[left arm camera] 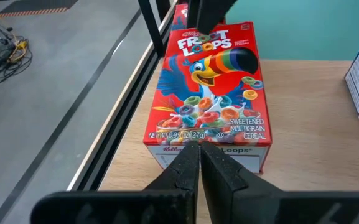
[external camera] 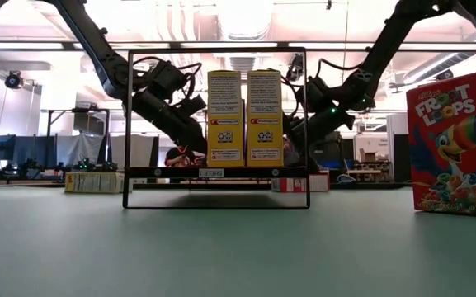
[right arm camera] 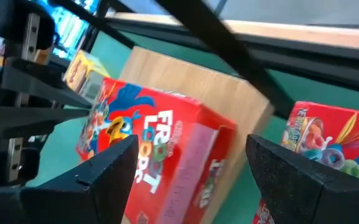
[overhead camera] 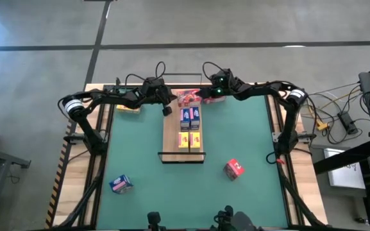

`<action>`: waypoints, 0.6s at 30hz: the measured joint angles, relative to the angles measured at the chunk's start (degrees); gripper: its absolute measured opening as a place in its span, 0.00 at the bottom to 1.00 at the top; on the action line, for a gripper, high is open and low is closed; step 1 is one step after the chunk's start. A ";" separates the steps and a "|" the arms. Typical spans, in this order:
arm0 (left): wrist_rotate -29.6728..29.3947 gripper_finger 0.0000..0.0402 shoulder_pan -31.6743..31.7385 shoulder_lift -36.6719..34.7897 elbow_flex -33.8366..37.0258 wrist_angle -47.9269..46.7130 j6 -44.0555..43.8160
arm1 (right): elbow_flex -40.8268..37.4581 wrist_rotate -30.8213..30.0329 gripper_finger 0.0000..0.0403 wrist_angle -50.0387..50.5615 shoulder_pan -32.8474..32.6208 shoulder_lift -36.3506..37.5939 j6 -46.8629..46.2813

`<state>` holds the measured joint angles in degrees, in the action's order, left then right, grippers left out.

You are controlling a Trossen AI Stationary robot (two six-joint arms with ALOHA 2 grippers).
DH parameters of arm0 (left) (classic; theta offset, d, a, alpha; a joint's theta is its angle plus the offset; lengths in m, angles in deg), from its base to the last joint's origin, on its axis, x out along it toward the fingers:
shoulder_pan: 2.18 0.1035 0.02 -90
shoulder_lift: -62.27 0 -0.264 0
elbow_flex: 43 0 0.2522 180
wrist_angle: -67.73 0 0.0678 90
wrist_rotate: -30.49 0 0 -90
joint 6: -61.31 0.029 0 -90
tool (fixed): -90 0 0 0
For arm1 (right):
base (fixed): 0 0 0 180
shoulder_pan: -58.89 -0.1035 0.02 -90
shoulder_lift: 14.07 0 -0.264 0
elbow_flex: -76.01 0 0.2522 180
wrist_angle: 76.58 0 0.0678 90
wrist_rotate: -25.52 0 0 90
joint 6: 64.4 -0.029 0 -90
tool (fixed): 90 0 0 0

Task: Stack cereal on shelf
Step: Put the top red cereal box on the shelf

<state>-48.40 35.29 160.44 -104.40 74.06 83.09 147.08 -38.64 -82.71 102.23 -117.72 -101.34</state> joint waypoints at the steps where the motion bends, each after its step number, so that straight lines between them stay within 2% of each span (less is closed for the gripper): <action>1: 0.02 0.00 0.00 0.00 0.01 0.00 0.00 | 0.18 0.67 0.71 -0.20 -0.12 -0.16 -0.23; 9: -0.02 0.00 0.04 0.00 0.11 -0.13 0.00 | 1.45 5.35 0.71 0.52 -0.72 -0.30 -1.08; 18: -0.04 0.00 0.04 0.00 0.17 -0.15 -0.02 | 1.45 5.59 0.68 -1.42 -0.82 -0.25 -0.68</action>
<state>-48.44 35.34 160.44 -104.22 73.91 83.07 148.54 -33.05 -84.14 101.41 -117.97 -102.02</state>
